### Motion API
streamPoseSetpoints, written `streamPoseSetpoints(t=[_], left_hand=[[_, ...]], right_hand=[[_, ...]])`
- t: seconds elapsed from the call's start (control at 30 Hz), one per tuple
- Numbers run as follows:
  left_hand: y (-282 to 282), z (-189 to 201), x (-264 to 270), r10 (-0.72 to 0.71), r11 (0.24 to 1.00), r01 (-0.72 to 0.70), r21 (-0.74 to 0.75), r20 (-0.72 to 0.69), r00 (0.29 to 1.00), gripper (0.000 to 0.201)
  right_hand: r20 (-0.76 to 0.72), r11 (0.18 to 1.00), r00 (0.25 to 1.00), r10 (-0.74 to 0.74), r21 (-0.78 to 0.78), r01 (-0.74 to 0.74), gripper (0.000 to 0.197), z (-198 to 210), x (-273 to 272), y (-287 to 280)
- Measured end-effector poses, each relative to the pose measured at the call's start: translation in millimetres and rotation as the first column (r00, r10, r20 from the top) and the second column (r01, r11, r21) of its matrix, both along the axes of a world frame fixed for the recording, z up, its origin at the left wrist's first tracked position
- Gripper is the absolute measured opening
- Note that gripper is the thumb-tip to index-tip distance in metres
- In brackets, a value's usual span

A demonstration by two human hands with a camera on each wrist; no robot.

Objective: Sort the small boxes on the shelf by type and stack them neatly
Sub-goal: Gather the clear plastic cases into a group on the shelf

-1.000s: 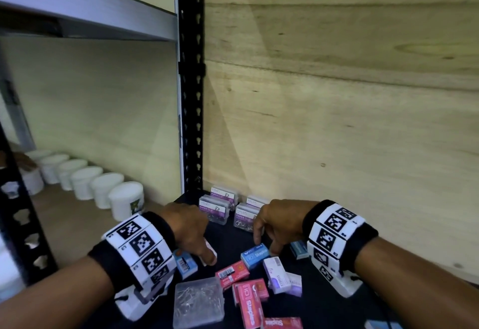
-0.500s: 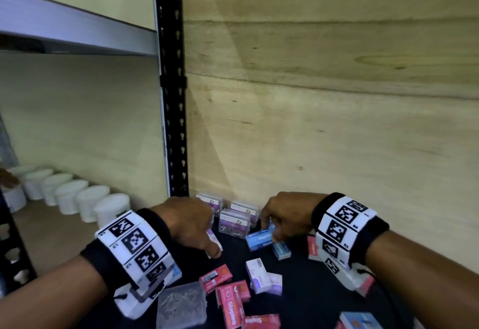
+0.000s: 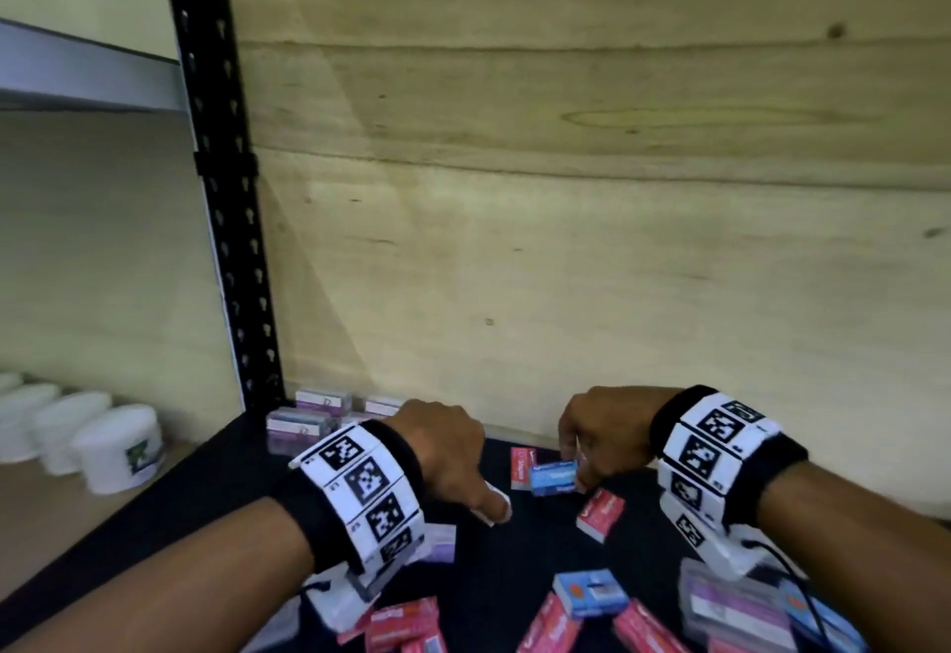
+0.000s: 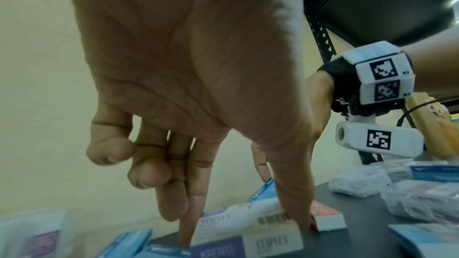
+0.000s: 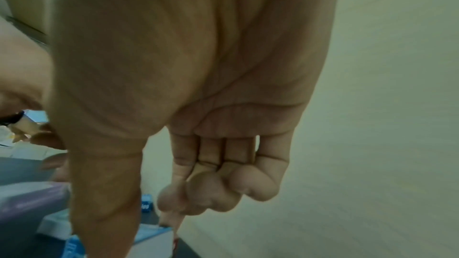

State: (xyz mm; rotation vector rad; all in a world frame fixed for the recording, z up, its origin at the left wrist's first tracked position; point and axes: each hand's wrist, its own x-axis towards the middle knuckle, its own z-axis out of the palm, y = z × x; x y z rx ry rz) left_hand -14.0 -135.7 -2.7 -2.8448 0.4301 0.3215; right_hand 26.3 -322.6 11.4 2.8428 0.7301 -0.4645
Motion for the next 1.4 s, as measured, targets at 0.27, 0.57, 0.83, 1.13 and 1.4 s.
streamPoseSetpoints(t=[0.27,0.57,0.83,1.13,1.4], left_hand=[[-29.6,-11.1,7.4,0.023,0.993,-0.019,0.120,-0.029,0.999,0.065],[-31.1,-14.6,5.9,0.051,0.985,-0.042,0.166,-0.055,0.997,0.069],[-37.4,1.5,-1.9,-0.011,0.989,0.009,0.151,0.014,1.000,0.064],[-93.7,7.1,-23.0,-0.265,0.961,0.255,-0.107,-0.087,0.960,0.054],[-150.0,-8.1,-32.6,-0.391,0.903,0.338,-0.264,-0.184,0.902,0.052]], right_hand=[[-0.035,0.998,0.999,-0.038,0.042,0.039,0.038,-14.6,-2.0,-13.4],[-0.062,0.994,0.995,-0.077,0.068,0.081,0.041,-21.1,-1.0,-18.3],[-0.027,0.988,0.989,-0.144,0.058,0.145,0.038,2.2,-15.4,-51.1],[0.029,0.952,0.951,-0.307,0.003,0.307,0.033,16.5,-47.2,-120.6],[0.033,0.919,0.919,-0.393,-0.035,0.394,0.037,7.5,-70.3,-171.8]])
